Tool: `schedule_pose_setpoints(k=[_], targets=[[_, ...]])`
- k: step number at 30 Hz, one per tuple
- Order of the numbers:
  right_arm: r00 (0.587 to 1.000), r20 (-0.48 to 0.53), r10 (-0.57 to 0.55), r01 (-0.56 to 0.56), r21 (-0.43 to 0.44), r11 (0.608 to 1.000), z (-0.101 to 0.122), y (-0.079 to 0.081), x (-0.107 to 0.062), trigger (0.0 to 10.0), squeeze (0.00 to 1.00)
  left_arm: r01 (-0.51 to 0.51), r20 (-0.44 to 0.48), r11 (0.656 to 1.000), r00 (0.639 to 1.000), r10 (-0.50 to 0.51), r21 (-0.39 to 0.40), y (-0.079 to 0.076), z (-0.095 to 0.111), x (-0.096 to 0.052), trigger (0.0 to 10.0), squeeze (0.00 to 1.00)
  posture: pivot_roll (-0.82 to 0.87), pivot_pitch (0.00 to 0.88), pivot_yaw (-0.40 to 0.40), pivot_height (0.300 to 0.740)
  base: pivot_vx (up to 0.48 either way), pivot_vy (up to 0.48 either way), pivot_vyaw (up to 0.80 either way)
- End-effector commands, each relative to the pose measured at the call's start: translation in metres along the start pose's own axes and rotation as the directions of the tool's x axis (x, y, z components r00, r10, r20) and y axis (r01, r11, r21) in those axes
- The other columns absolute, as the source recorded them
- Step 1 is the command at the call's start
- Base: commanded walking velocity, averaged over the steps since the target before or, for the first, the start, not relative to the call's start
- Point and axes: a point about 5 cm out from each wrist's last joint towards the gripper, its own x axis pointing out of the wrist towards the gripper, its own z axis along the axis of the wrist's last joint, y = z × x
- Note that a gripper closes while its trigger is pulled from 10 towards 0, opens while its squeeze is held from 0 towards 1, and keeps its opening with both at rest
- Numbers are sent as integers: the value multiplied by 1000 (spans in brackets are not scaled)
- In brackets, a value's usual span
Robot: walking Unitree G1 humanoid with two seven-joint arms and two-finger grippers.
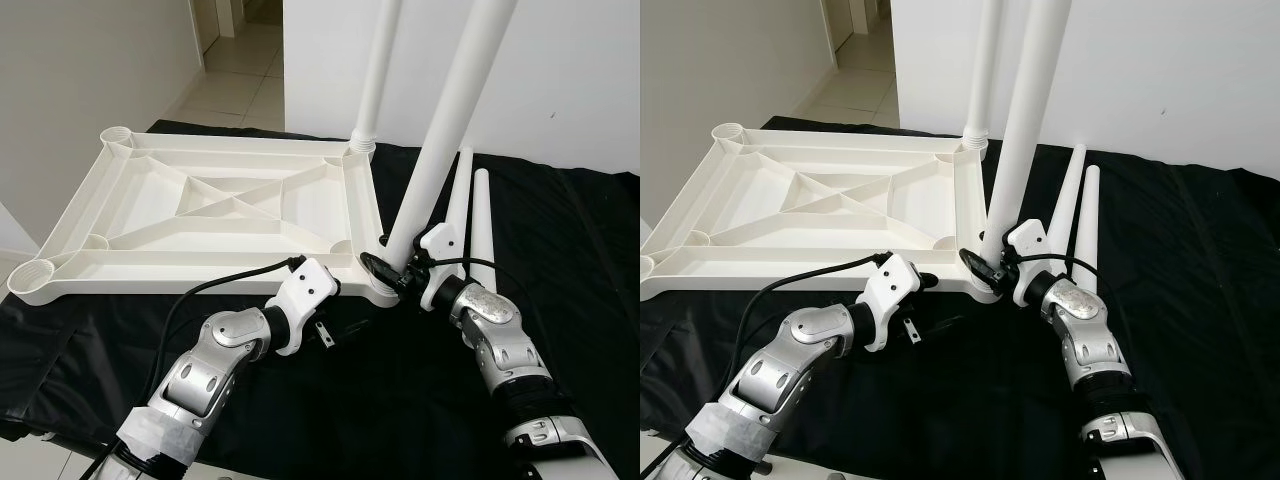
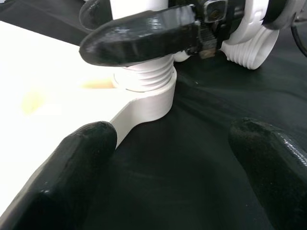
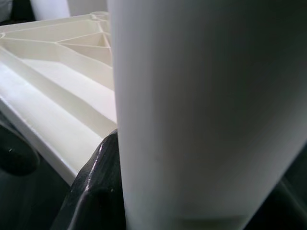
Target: Building children table
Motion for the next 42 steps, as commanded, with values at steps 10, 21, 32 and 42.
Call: schedule_pose_setpoints(k=[10,21,32,42], targets=[[909,-102,-404,412,63,909,-13,11,-5,10000,0,17,7,1000,1000,-17,4,-5,3,1,10000,0,-38,23,-19,740,0,0,0],[779,-169,-604,623,98,776,-13,50,-3,10000,0,27,15,1000,1000,-27,2,-6,3,5,10000,0,-51,14,-24,740,0,0,0],[787,-116,-606,617,132,776,-1,40,-9,10000,1000,39,16,999,999,-39,3,-7,4,7,10000,0,-63,11,-21,740,0,0,0],[944,-56,-324,327,54,943,8,20,-3,10000,0,33,15,999,999,-33,-1,-8,3,6,10000,0,-54,19,-28,740,0,0,0]])
